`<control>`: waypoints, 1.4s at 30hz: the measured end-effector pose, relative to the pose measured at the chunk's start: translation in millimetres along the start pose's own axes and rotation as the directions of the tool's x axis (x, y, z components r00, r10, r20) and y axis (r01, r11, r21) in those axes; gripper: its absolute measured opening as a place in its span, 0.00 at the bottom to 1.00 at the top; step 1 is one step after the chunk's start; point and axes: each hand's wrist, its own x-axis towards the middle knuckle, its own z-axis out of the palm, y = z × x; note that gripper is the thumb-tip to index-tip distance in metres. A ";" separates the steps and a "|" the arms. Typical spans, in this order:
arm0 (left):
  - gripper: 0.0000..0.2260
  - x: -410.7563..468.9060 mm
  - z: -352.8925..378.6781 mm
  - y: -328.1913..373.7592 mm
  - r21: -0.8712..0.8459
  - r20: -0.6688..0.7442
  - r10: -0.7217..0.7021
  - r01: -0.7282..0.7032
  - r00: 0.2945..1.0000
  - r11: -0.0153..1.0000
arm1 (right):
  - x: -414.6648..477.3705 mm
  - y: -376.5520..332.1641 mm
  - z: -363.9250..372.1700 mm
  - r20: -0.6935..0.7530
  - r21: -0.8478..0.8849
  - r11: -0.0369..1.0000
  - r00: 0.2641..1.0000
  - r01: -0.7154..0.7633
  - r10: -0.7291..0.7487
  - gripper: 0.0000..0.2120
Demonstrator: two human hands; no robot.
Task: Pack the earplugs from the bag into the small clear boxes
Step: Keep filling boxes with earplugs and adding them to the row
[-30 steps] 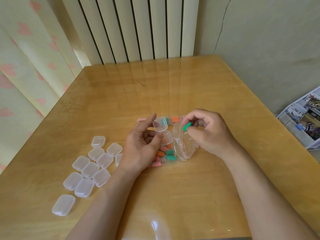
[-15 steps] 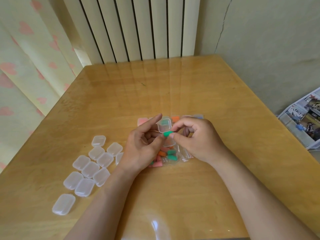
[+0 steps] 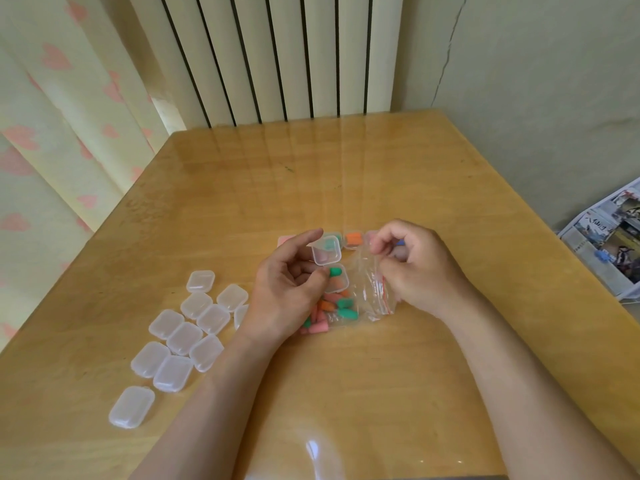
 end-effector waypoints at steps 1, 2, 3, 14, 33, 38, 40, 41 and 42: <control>0.20 -0.3 0.7 1.3 -0.012 -0.005 -0.016 0.016 1.000 1.000 | -0.5 1.4 -3.7 0.033 -0.041 0.999 0.999 -0.028 0.029 0.16; 0.19 -0.2 1.2 1.9 -0.023 -0.006 -0.030 0.029 1.000 0.999 | -1.2 1.9 -5.6 0.077 -0.095 0.994 0.996 -0.046 0.053 0.15; 0.19 0.0 1.4 2.5 -0.031 -0.006 -0.036 0.035 0.999 0.999 | -2.0 1.3 -5.4 0.125 -0.145 0.988 0.989 -0.057 0.075 0.14; 0.20 3.9 0.8 -1.5 0.025 -0.027 0.006 -0.005 1.000 1.000 | -5.5 -3.8 7.4 0.374 -0.238 0.970 0.926 0.045 0.049 0.07; 0.19 3.2 1.1 -1.4 0.032 -0.017 0.008 -0.007 1.000 0.999 | -7.4 -9.4 9.1 0.417 -0.324 0.944 0.904 0.055 0.091 0.18; 0.20 3.3 1.2 -2.7 0.037 -0.020 0.014 -0.013 1.000 0.999 | -8.4 -11.9 9.7 0.426 -0.310 0.949 0.901 0.053 0.089 0.20; 0.20 3.3 1.6 -2.0 0.049 -0.026 0.020 -0.019 0.999 0.999 | -8.3 -10.7 11.1 0.424 -0.306 0.950 0.901 0.054 0.085 0.20; 0.20 3.4 1.9 -1.9 0.052 -0.029 0.022 -0.020 0.999 0.998 | -8.2 -10.1 11.8 0.427 -0.313 0.948 0.900 0.056 0.088 0.18; 0.20 3.4 2.0 -2.0 0.052 -0.029 0.023 -0.021 0.999 0.998 | -7.9 -9.5 12.2 0.430 -0.322 0.945 0.898 0.056 0.094 0.14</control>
